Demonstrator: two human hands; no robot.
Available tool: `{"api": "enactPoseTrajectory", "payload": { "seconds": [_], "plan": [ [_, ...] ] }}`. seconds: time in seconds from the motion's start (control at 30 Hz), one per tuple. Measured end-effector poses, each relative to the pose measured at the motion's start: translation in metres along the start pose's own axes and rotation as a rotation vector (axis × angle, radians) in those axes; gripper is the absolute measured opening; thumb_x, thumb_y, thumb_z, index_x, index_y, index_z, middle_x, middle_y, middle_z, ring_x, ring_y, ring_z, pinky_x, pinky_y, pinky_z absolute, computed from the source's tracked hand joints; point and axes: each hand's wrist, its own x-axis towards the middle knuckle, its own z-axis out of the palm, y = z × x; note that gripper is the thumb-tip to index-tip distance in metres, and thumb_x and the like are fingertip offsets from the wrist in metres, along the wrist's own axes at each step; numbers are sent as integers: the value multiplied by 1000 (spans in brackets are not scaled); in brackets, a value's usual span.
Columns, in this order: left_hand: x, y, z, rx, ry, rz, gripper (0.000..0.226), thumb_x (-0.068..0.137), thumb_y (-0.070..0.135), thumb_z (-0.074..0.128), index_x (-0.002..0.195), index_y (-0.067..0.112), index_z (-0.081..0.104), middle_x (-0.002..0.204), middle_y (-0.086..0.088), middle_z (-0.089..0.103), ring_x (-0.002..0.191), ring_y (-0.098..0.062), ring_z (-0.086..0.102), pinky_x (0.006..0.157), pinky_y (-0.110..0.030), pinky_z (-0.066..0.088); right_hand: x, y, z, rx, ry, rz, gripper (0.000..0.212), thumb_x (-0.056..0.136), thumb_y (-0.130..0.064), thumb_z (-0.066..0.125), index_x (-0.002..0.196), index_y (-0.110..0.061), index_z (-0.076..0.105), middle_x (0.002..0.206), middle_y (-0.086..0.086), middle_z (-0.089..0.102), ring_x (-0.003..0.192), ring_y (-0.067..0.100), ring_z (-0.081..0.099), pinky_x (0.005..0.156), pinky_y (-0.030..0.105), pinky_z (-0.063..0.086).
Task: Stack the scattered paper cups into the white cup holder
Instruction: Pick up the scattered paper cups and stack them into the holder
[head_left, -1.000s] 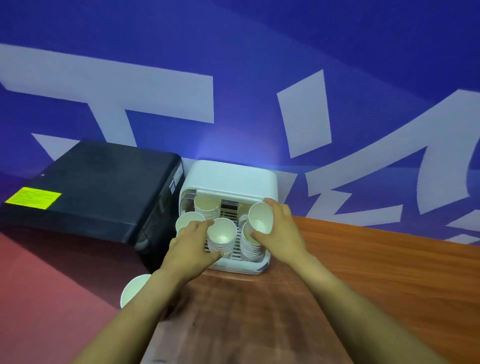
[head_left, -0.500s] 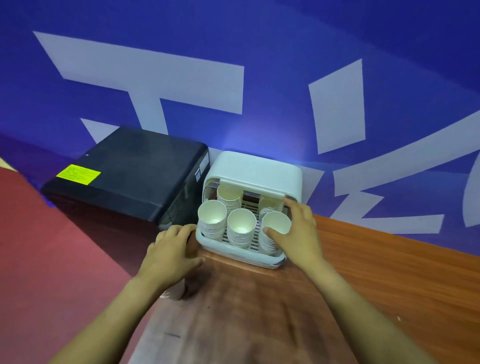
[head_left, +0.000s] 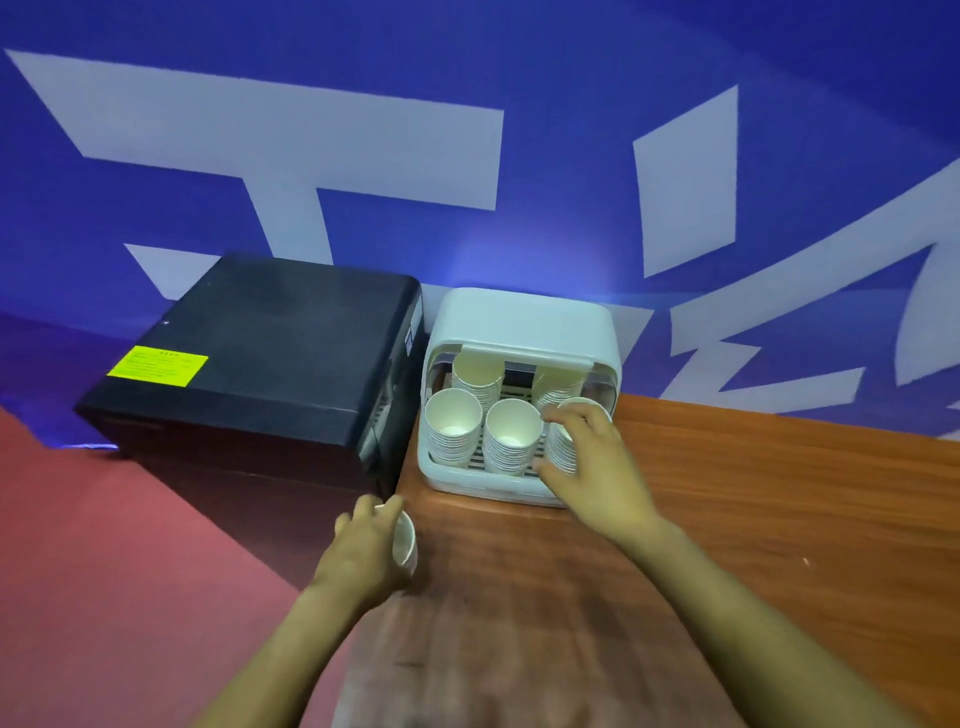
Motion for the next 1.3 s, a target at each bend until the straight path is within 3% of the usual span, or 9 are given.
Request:
{"api": "enactPoseTrajectory", "payload": {
  "seconds": [0.17, 0.27, 0.5, 0.77, 0.97, 1.1, 1.2, 1.3],
  "plan": [
    [8, -7, -6, -22, -41, 114, 59, 67, 28, 73, 117, 21, 42, 110, 1, 37, 102, -25, 41, 81, -35, 48, -5, -12, 10, -66, -43, 86, 51, 81, -28, 67, 129, -23, 53, 133, -2, 46, 120, 22, 47, 102, 36, 40],
    [11, 4, -15, -73, -45, 200, 54, 64, 29, 75, 108, 26, 43, 106, 3, 38, 100, -23, 43, 77, -32, 45, -5, -14, 13, -101, -63, 100, 52, 81, -31, 67, 130, -25, 51, 132, -3, 46, 119, 21, 48, 101, 35, 40],
    [25, 54, -64, -92, 63, 336, 66, 63, 34, 74, 121, 29, 42, 113, 2, 39, 104, -23, 44, 86, -37, 48, 23, -14, 6, -261, -138, 55, 64, 78, -41, 67, 136, -30, 43, 135, -4, 43, 125, 21, 42, 103, 39, 36],
    [34, 68, -71, -58, 65, 317, 70, 67, 33, 73, 128, 31, 39, 121, 1, 39, 109, -24, 43, 87, -36, 47, 52, -9, 13, -320, -231, 2, 69, 74, -41, 70, 136, -29, 40, 134, -2, 42, 125, 23, 40, 99, 40, 36],
    [34, 68, -55, -123, 73, 338, 70, 63, 33, 75, 124, 31, 41, 113, 4, 39, 104, -23, 44, 84, -33, 46, 50, -2, -2, -247, -140, -41, 62, 78, -38, 68, 135, -28, 44, 136, -5, 44, 127, 19, 40, 101, 37, 34],
    [35, 74, -44, -106, 46, 342, 69, 63, 33, 76, 122, 30, 43, 112, 4, 41, 104, -23, 44, 83, -33, 45, 22, 15, -15, -142, 69, -27, 37, 77, -27, 71, 111, -21, 59, 109, -2, 56, 104, 20, 51, 86, 37, 43],
    [36, 79, -34, -99, 29, 358, 69, 62, 34, 77, 122, 31, 42, 112, 4, 42, 102, -23, 46, 81, -32, 46, -5, 39, -6, -121, 2, 99, 18, 78, -27, 69, 93, -20, 62, 87, -10, 50, 86, 13, 49, 72, 29, 42],
    [37, 82, -26, -60, 5, 362, 71, 62, 34, 77, 124, 30, 42, 114, 2, 43, 104, -24, 47, 84, -34, 47, -23, 60, 17, 4, -142, 272, 16, 79, -29, 68, 92, -20, 63, 85, -12, 48, 81, 8, 49, 72, 27, 43]
  ]
}}
